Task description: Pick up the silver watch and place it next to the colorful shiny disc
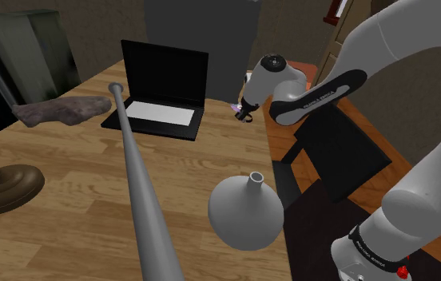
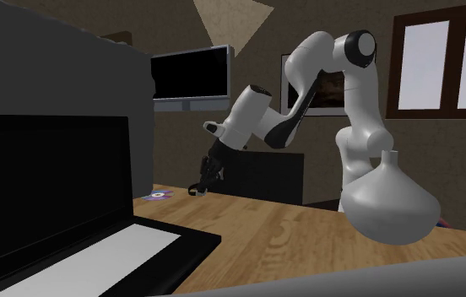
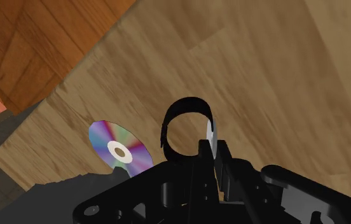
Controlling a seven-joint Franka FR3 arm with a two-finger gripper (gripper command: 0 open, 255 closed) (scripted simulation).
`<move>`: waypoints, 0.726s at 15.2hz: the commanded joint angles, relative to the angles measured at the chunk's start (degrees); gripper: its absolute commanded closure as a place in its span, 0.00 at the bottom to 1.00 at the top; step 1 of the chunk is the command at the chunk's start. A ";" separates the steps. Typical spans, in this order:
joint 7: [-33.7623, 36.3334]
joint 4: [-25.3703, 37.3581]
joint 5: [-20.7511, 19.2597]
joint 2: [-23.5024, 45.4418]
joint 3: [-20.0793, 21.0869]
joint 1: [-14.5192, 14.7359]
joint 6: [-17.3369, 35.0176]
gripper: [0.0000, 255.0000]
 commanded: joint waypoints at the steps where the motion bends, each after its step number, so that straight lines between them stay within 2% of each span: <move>1: 0.61 0.10 -0.70 0.40 -0.11 0.03 0.20 1.00; 7: 0.62 0.11 -0.71 0.40 -0.11 0.04 0.20 1.00; 8: 0.62 0.11 -0.71 0.41 -0.11 0.04 0.20 0.00; 11: 0.62 0.11 -0.71 0.41 -0.11 0.04 0.20 0.00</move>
